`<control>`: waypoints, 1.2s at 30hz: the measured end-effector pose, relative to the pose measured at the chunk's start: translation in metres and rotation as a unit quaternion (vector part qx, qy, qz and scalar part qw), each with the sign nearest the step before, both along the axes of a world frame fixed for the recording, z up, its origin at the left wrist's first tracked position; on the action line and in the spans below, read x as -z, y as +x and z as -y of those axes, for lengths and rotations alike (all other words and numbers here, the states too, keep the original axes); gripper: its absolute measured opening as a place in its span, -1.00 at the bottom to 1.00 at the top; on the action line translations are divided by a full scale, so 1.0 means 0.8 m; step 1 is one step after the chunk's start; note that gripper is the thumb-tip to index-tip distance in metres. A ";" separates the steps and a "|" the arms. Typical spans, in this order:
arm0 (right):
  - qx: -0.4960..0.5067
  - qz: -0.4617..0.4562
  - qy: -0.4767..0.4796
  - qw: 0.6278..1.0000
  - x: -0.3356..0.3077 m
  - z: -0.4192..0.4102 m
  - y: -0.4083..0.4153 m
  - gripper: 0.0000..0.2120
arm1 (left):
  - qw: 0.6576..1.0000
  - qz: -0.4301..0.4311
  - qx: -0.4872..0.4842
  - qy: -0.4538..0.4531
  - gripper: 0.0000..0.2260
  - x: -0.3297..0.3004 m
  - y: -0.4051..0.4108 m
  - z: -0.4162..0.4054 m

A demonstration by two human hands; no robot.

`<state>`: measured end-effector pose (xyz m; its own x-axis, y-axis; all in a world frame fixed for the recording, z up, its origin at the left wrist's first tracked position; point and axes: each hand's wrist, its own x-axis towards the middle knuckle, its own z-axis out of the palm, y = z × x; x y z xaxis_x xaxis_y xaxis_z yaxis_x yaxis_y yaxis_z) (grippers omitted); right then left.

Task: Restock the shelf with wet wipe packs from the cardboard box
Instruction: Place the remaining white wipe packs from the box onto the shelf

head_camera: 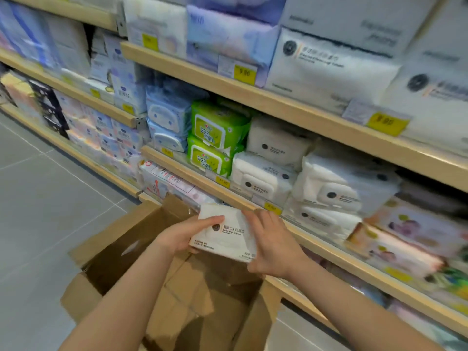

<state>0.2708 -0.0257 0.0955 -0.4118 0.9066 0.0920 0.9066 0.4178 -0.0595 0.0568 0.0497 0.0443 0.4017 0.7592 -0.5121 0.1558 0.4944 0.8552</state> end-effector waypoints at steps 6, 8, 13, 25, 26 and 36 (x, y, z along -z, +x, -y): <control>0.035 -0.019 0.067 0.997 -0.014 0.027 0.034 0.00 | 0.993 0.095 -0.043 0.053 -0.05 -0.030 0.038 -0.003; 0.044 -0.031 0.045 0.998 -0.028 0.022 0.041 -0.01 | 0.987 0.116 -0.058 0.092 -0.02 -0.042 0.040 -0.007; 0.097 -0.134 -0.095 0.982 -0.081 -0.035 0.052 -0.16 | 0.979 0.110 -0.019 0.173 -0.09 -0.094 0.032 -0.045; 0.236 -0.071 0.076 0.966 -0.092 -0.099 0.018 -0.27 | 0.883 -0.119 -0.085 0.445 -0.52 -0.135 0.033 -0.144; 0.243 -0.045 0.098 0.964 -0.097 -0.108 0.016 -0.28 | 0.852 -0.171 -0.083 0.487 -0.50 -0.138 0.036 -0.161; 0.267 0.060 0.029 0.961 -0.108 -0.180 0.034 -0.29 | 0.681 -0.482 0.022 0.551 -0.33 -0.126 0.084 -0.230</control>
<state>0.2982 0.1186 0.1821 0.1005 0.9864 0.1297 0.9916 -0.1100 0.0683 0.1236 0.2341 0.1452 0.3170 0.8940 0.3166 0.9014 -0.3878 0.1926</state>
